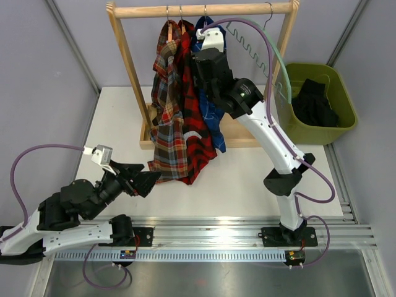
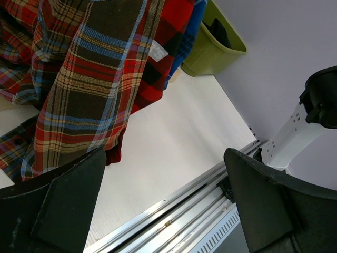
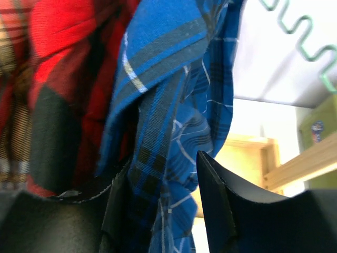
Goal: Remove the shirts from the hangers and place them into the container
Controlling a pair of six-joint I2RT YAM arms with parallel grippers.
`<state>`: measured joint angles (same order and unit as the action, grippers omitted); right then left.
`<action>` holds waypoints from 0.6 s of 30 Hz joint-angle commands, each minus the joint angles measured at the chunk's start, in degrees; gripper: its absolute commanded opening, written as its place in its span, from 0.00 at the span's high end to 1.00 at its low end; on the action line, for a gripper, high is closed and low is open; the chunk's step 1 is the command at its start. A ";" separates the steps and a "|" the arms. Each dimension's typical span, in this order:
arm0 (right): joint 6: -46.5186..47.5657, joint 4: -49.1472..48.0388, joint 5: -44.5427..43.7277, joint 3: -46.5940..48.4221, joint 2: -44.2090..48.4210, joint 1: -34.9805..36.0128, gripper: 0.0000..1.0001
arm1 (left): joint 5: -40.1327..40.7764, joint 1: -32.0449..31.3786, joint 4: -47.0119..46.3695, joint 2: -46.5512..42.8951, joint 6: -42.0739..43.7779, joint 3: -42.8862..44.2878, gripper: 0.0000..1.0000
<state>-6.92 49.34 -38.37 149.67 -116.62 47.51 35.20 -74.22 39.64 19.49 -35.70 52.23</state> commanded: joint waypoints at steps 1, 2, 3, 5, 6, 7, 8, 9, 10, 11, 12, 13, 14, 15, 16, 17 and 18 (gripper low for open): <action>1.73 -3.28 -7.84 1.42 4.64 -0.48 0.52 | 1.54 0.12 -1.67 -0.33 -1.12 -0.55 0.01; 3.04 -3.81 -8.56 0.03 5.43 -0.48 0.52 | 1.45 0.12 -1.84 -0.06 -1.04 -0.63 0.01; 3.57 -4.77 -9.26 -0.60 6.74 -0.48 0.52 | 1.36 0.12 -2.19 0.03 -0.95 -0.72 0.01; 5.41 -5.83 -11.11 -2.35 7.89 -0.57 0.52 | 1.01 0.12 -2.55 0.81 -0.77 -0.55 0.01; 5.77 -5.92 -11.81 -2.53 8.51 -0.66 0.52 | 0.84 0.12 -2.90 0.99 -0.68 -0.55 0.01; 5.86 -5.66 -12.16 -2.54 8.86 -0.75 0.52 | 0.66 0.12 -2.99 1.25 -0.60 -0.46 0.01; 6.04 -5.57 -12.25 -3.15 9.30 -0.75 0.52 | 0.66 0.12 -3.07 1.52 -0.51 -0.46 0.01; 6.21 -5.92 -12.08 -3.67 10.00 -0.84 0.52 | 0.57 0.12 -3.25 1.61 -0.51 -0.37 0.01; 6.30 -6.10 -12.08 -4.11 10.44 -0.84 0.54 | 0.48 0.12 -3.34 1.78 -0.42 -0.37 0.01; 6.48 -6.53 -12.08 -5.08 10.88 -0.92 0.70 | 0.48 0.12 -3.43 2.05 -0.42 -0.37 0.01; 6.57 -6.97 -11.73 -5.61 11.67 -0.92 0.75 | 0.48 0.12 -3.51 2.05 -0.42 -0.20 0.01; 6.48 -7.59 -11.21 -6.22 12.11 -0.92 0.82 | 0.40 0.12 -3.43 2.13 -0.42 -0.11 0.01; 8.22 -8.64 -10.77 -7.45 12.64 -0.92 0.94 | 0.40 0.12 -3.43 2.22 -0.42 -0.11 0.01; 8.58 -9.26 -9.72 -8.07 13.69 -1.01 1.00 | 0.40 0.12 -3.51 2.22 -0.42 -0.11 0.01; 9.81 -9.96 -7.62 -8.86 14.31 -1.10 1.00 | 0.48 0.21 -3.51 2.22 -0.42 -0.11 0.01; 10.51 -11.79 -6.47 -11.04 15.10 -1.19 1.00 | 0.57 0.12 -3.51 2.22 -0.42 -0.11 0.01; 11.04 -12.33 -5.32 -11.84 16.58 -1.54 1.00 | 0.48 0.12 -3.51 2.31 -0.42 -0.11 0.01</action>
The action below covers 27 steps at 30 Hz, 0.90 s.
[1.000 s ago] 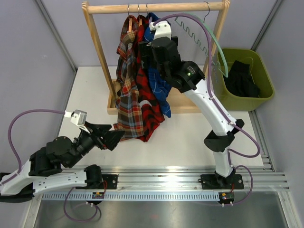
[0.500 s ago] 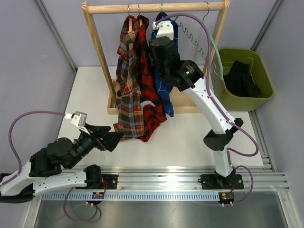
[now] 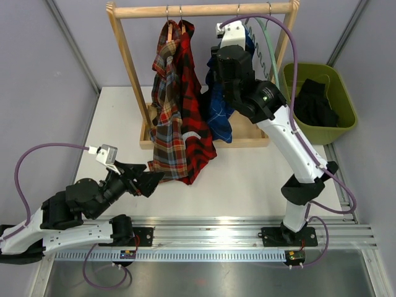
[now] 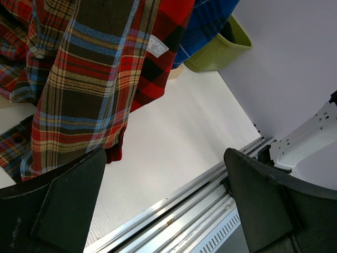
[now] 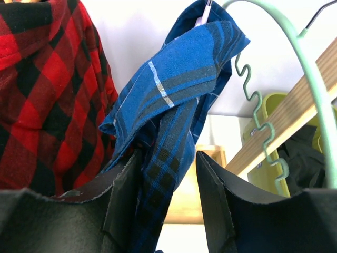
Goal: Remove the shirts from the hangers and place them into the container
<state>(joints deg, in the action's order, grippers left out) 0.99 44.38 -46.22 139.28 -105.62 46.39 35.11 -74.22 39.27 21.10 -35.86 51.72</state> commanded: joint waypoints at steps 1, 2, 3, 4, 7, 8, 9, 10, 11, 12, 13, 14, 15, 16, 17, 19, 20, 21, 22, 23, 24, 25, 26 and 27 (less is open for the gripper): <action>3.92 -7.64 5.67 -2.17 6.39 -0.86 1.00 | 0.57 0.12 -3.23 0.61 -0.27 0.39 0.01; 4.62 -8.69 7.44 -3.91 7.18 -1.73 1.00 | 0.57 0.12 -3.40 0.61 -0.27 0.39 0.01; 5.41 -9.57 9.20 -5.15 9.10 -2.18 1.00 | 0.57 0.21 -3.58 0.69 -0.18 0.22 0.01; 7.16 -10.79 11.22 -6.55 10.25 -2.53 1.00 | 0.57 0.12 -3.67 0.61 -0.18 0.13 0.01; 9.63 -14.14 15.45 -11.22 14.03 -4.55 1.00 | 0.48 0.21 -4.46 0.69 0.08 -0.22 0.01; 9.81 -14.23 16.06 -11.40 14.56 -5.34 1.00 | 0.48 0.12 -4.90 0.61 0.17 -0.48 0.01; 10.34 -14.41 17.29 -11.66 15.44 -6.83 1.00 | 0.48 0.21 -5.07 0.61 0.26 -0.66 0.01; 11.47 -15.11 17.56 -12.28 15.97 -7.62 1.00 | 0.22 0.21 -5.34 0.52 0.35 -0.83 0.01; 12.09 -15.98 18.09 -13.06 16.41 -8.33 1.00 | 0.13 0.12 -5.86 0.43 0.61 -1.27 0.01; 12.45 -15.99 20.09 -13.42 16.76 -10.25 1.00 | 0.04 0.21 -6.04 0.43 0.70 -1.28 0.01; 13.06 -15.99 21.59 -13.77 16.77 -11.23 1.00 | 0.04 0.21 -6.22 0.26 0.87 -1.45 0.01; 13.59 -16.34 22.83 -14.21 17.03 -11.93 1.00 | -0.04 0.12 -6.39 0.25 0.96 -1.54 0.01; 13.94 -16.43 25.80 -14.56 17.12 -12.81 1.00 | 0.04 0.12 -6.48 -0.01 0.96 -1.63 0.01; 14.21 -16.26 27.22 -14.57 17.12 -14.21 1.00 | 0.04 0.12 -6.57 -0.10 1.05 -1.80 0.01; 14.65 -15.82 28.02 -14.48 17.03 -14.75 1.00 | 0.04 0.12 -6.74 -0.36 0.96 -1.98 0.01; 15.52 -15.38 30.82 -14.13 17.38 -15.62 1.00 | 0.04 0.12 -6.83 -0.88 0.96 -2.33 0.01; 15.96 -14.51 31.88 -13.87 17.90 -15.72 1.00 | 0.04 0.12 -7.01 -1.50 0.88 -2.50 0.01; 16.14 -13.80 34.07 -13.43 18.17 -15.80 1.00 | 0.13 0.21 -7.01 -1.76 0.88 -2.85 0.01; 16.14 -13.01 35.22 -12.47 18.26 -15.89 1.00 | 0.13 0.12 -7.10 -2.03 0.88 -3.03 0.01; 16.23 -11.61 35.93 -12.20 18.61 -15.89 1.00 | 0.22 0.21 -7.10 -2.20 0.96 -3.21 0.01; 16.23 -11.16 36.72 -12.19 18.87 -15.89 1.00 | 0.31 0.12 -7.19 -2.55 1.05 -3.30 0.01; 16.23 -11.16 36.72 -12.54 19.05 -15.89 1.00 | 0.31 0.12 -7.27 -2.64 1.31 -3.38 0.01; 16.15 -10.98 36.46 -12.63 19.31 -15.89 1.00 | 0.39 0.21 -7.27 -2.65 1.40 -3.47 0.01; 16.06 -10.63 36.90 -12.55 19.23 -15.89 1.00 | 0.31 0.21 -7.27 -2.56 1.49 -3.39 0.01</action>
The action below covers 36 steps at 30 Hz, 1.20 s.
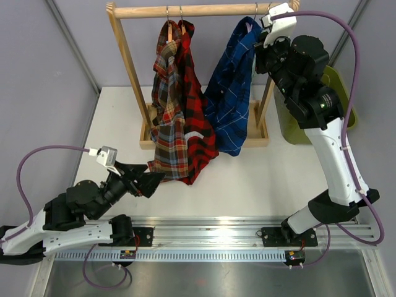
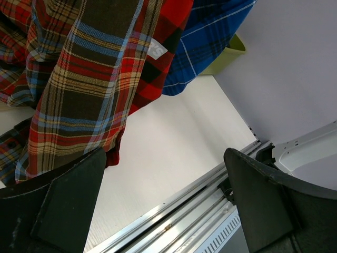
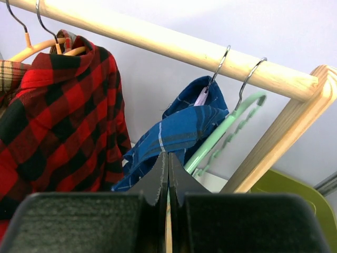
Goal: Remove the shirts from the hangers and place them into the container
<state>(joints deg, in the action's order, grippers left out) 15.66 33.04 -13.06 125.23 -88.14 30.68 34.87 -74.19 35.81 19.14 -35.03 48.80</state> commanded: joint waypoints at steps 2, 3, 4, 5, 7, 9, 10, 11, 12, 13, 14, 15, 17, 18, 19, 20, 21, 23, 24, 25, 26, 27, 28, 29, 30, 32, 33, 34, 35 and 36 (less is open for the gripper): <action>0.25 2.90 4.01 3.43 0.35 -0.18 1.00 | 0.55 0.19 -4.08 -0.50 0.83 -0.72 0.01; -0.19 4.13 3.66 4.75 -0.53 -0.27 0.98 | 0.55 0.10 -4.17 -0.50 0.92 -0.81 0.01; -0.97 6.49 3.22 7.46 -1.59 -0.27 0.94 | 0.55 0.10 -4.35 -0.33 0.92 -0.89 0.01; -1.24 7.64 2.69 8.62 -3.69 -0.18 0.87 | 0.55 0.10 -4.09 -0.33 0.92 -0.90 0.01; -2.30 9.58 2.43 10.46 -5.54 -0.27 0.82 | 0.46 0.19 -4.17 -0.41 0.84 -1.07 0.01; -3.44 10.12 1.99 10.56 -7.22 -0.27 0.81 | 0.72 0.10 -3.82 -0.76 0.66 -1.25 0.01; -3.79 9.68 1.90 9.78 -7.48 -0.18 0.81 | 0.72 0.10 -3.65 -1.20 0.31 -1.25 0.01; -4.06 9.42 2.16 9.42 -7.83 -0.18 0.81 | 0.90 0.10 -3.56 -1.64 0.22 -1.51 0.01; -4.76 9.33 2.60 9.25 -8.19 -0.18 0.81 | 1.07 0.10 -3.47 -1.99 0.13 -1.68 0.01; -5.02 9.67 2.60 9.68 -8.63 -0.18 0.81 | 1.16 0.10 -3.12 -2.26 -0.13 -1.86 0.01; -5.37 10.20 1.90 10.29 -9.59 -0.27 0.81 | 1.34 0.19 -2.77 -2.70 -0.22 -1.95 0.01; -5.73 10.73 1.55 10.91 -10.03 -0.27 0.81 | 1.60 0.10 -2.59 -3.05 -0.22 -1.95 0.01; -5.99 11.78 1.02 11.97 -10.82 -0.27 0.80 | 1.78 0.10 -2.24 -3.31 -0.22 -1.95 0.01; -6.43 11.96 0.84 12.05 -11.00 -0.27 0.80 | 2.13 0.10 -2.06 -3.40 -0.22 -1.86 0.01; -6.52 11.79 0.58 11.53 -10.92 -0.18 0.81 | 2.13 0.10 -1.98 -3.49 -0.22 -1.86 0.01; -6.78 11.70 0.32 11.18 -10.65 -0.27 0.83 | 2.13 0.10 -1.80 -3.67 -0.22 -1.95 0.01; -6.87 11.44 0.23 10.13 -10.22 -0.18 0.87 | 2.30 0.10 -1.80 -3.75 -0.31 -2.12 0.01; -7.22 10.82 -0.65 8.81 -9.78 -0.18 1.00 | 2.22 0.10 -1.62 -3.93 -0.39 -2.21 0.01; -7.22 10.56 -0.83 8.37 -9.69 -0.18 1.00 | 2.22 0.19 -1.62 -4.02 -0.48 -2.30 0.01; -7.22 10.47 -0.74 7.93 -9.60 -0.18 1.00 | 2.22 0.10 -1.62 -4.11 -0.57 -2.56 0.01; -7.22 10.64 -1.00 8.10 -9.77 -0.27 1.00 | 2.22 0.10 -1.54 -4.11 -0.66 -2.48 0.01; -7.05 10.73 -1.00 8.27 -9.77 -0.18 1.00 | 2.22 0.10 -1.54 -4.11 -0.74 -2.56 0.01; -6.96 10.47 -1.18 8.54 -9.77 -0.18 1.00 | 2.22 0.10 -1.36 -4.19 -0.83 -2.65 0.01; -6.79 10.38 -1.00 8.54 -9.60 -0.18 1.00 | 2.30 0.10 -1.45 -4.19 -0.83 -2.57 0.01; -6.44 10.29 -1.26 8.98 -9.51 -0.18 1.00 | 2.30 0.10 -1.45 -4.19 -0.83 -2.57 0.01; -6.17 10.56 -1.44 9.68 -9.42 -0.18 1.00 | 2.39 0.10 -1.36 -4.46 -0.83 -2.57 0.01; -5.99 10.47 -1.53 9.94 -9.25 -0.18 0.79 | 2.39 0.10 -1.53 -4.46 -0.83 -2.65 0.01; -5.82 10.38 -1.36 9.95 -8.98 -0.18 0.65 | 2.39 0.10 -1.54 -4.55 -0.83 -2.91 0.01; -5.73 10.47 -0.92 10.03 -8.55 -0.18 0.47 | 2.39 0.10 -1.71 -4.63 -0.92 -2.92 0.01; -6.16 10.47 -0.83 10.12 -8.19 -0.18 0.31 | 2.31 0.10 -1.71 -4.63 -0.92 -3.09 0.01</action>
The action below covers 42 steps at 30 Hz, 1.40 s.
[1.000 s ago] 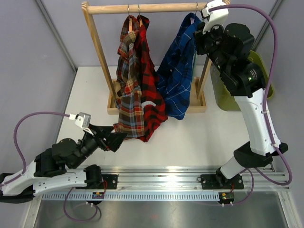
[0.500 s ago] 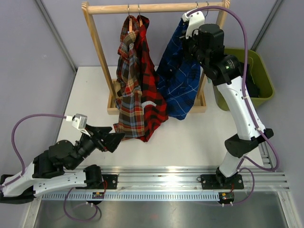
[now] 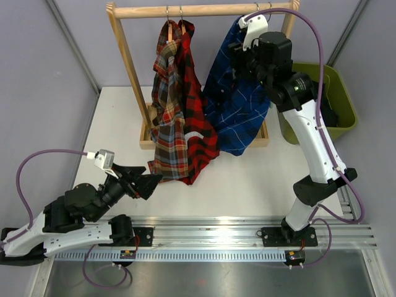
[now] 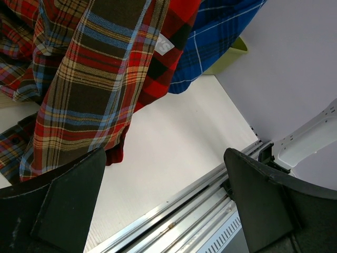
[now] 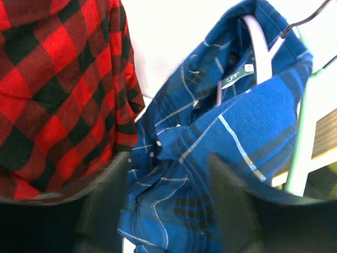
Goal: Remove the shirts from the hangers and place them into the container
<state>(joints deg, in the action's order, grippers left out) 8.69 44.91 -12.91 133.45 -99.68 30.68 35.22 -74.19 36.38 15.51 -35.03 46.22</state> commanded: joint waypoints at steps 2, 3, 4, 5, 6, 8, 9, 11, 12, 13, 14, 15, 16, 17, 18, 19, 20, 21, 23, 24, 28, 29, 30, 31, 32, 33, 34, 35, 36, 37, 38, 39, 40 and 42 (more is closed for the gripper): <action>0.37 -1.05 -0.37 2.43 4.14 -0.18 0.29 | 1.87 0.19 -2.28 -0.92 -0.92 -0.60 0.01; 0.02 -1.13 -0.97 2.52 4.23 -0.18 0.32 | 1.78 0.10 -2.28 -0.83 -0.92 -0.51 0.01; -0.07 -1.14 -1.59 2.43 4.32 -0.18 0.34 | 1.78 0.10 -2.54 -0.83 -0.83 -0.51 0.01; -0.07 -0.87 -2.47 2.52 4.23 -0.18 0.36 | 1.78 0.19 -2.63 -0.74 -0.75 -0.60 0.01; -0.07 -0.70 -3.17 2.26 4.14 -0.18 0.37 | 1.69 0.10 -2.72 -0.74 -0.66 -0.51 0.01; -0.07 -0.43 -4.92 1.91 3.88 -0.18 0.37 | 1.60 0.10 -2.72 -0.74 -0.66 -0.43 0.01; -0.25 -0.69 -5.63 1.21 3.96 -0.27 0.37 | 1.52 0.19 -2.63 -0.74 -0.74 -0.43 0.01; -0.34 -0.96 -6.69 0.94 3.88 -0.27 0.37 | 1.52 0.19 -2.28 -0.83 -1.01 -0.43 0.01; -0.34 -1.05 -6.61 1.02 3.79 -0.18 0.37 | 1.52 0.10 -2.19 -1.00 -1.18 -0.51 0.01; -0.43 -0.79 -6.52 1.37 3.62 -0.27 0.37 | 1.60 0.10 -2.19 -1.09 -1.19 -0.51 0.01; -0.51 -0.61 -6.08 1.64 3.44 -0.27 0.37 | 1.60 0.10 -2.10 -1.18 -1.27 -0.51 0.01; -0.69 -0.70 -5.90 1.99 3.44 -0.27 0.37 | 1.52 0.10 -1.93 -1.36 -1.36 -0.51 0.01; -0.69 -0.87 -5.64 1.99 3.61 -0.27 0.37 | 1.60 0.10 -2.01 -1.44 -1.45 -0.51 0.01; -0.95 -1.57 -4.68 1.64 4.92 -0.18 0.37 | 1.60 0.10 -1.84 -1.53 -1.54 -0.60 0.01; -1.13 -3.92 -4.24 -0.36 5.72 -0.27 0.37 | 1.60 0.10 -1.84 -1.62 -1.62 -0.60 0.01; -1.22 -4.99 -3.80 -1.34 6.68 -0.27 0.37 | 1.60 0.10 -1.75 -1.71 -1.71 -0.69 0.01; -1.22 -5.61 -3.10 -1.96 8.17 -0.27 0.37 | 1.52 0.10 -1.84 -1.80 -1.71 -0.78 0.01; -1.13 -5.88 -3.18 -2.40 8.62 -0.27 0.37 | 1.52 0.19 -1.93 -1.80 -1.71 -0.95 0.01; -0.87 -5.62 -3.88 -2.31 9.15 -0.27 0.36 | 1.52 0.19 -2.10 -1.62 -1.54 -0.95 0.01; -0.52 -5.53 -3.97 -2.49 9.24 -0.18 0.36 | 1.43 0.10 -2.36 -1.53 -1.36 -0.95 0.01; -0.78 -6.22 -2.83 -4.24 10.81 -0.18 0.35 | 1.08 0.10 -2.63 -0.74 -1.27 -0.95 0.01; -0.69 -6.49 -2.83 -4.60 10.82 -0.18 0.35 | 1.08 0.10 -2.72 -0.65 -1.27 -0.95 0.01; -0.52 -6.32 -3.17 -4.43 10.56 -0.27 0.36 | 1.08 0.10 -2.72 -0.57 -1.27 -0.95 0.01; -0.43 -5.80 -3.87 -3.99 9.51 -0.18 0.36 | 0.99 0.10 -2.81 -0.48 -1.19 -0.87 0.01; -0.25 -5.10 -3.79 -3.46 8.98 -0.27 0.36 | 0.99 0.10 -2.81 -0.48 -1.19 -0.78 0.01; -0.42 -4.48 -3.44 -2.76 8.37 -0.18 0.36 | 1.08 0.10 -2.72 -0.39 -1.10 -0.69 0.01; -0.69 -3.95 -2.92 -2.67 7.93 -0.18 0.36 | 1.08 0.10 -2.72 -0.39 -1.10 -0.69 0.01; -1.21 -3.95 -2.22 -2.75 7.40 -0.27 0.36 | 1.16 0.19 -2.54 -0.39 -1.18 -0.69 0.01; -1.39 -4.12 -2.04 -3.45 7.13 -0.27 0.36 | 1.25 0.10 -2.37 -0.48 -1.27 -0.69 0.01; -1.39 -4.73 -1.95 -3.72 6.96 -0.27 0.37 | 1.17 0.10 -2.19 -0.57 -1.53 -0.69 0.01; -1.39 -4.91 -2.38 -3.81 6.43 -0.18 0.37 | 1.16 0.10 -2.10 -0.65 -1.62 -0.69 0.01; -1.22 -5.09 -3.00 -3.98 5.99 -0.27 0.37 | 1.16 0.10 -1.84 -0.83 -1.80 -0.78 0.01; -1.13 -4.92 -3.52 -3.90 5.03 -0.27 0.38 | 1.16 0.10 -1.67 -1.09 -1.80 -0.78 0.01; -0.95 -4.39 -5.02 -3.72 4.06 -0.53 0.38 | 1.51 0.10 -1.23 -1.53 -1.89 -0.86 0.01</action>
<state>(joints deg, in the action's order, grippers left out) 7.68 41.41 -16.25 129.49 -94.19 30.65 35.20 -74.17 36.45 14.35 -36.01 45.47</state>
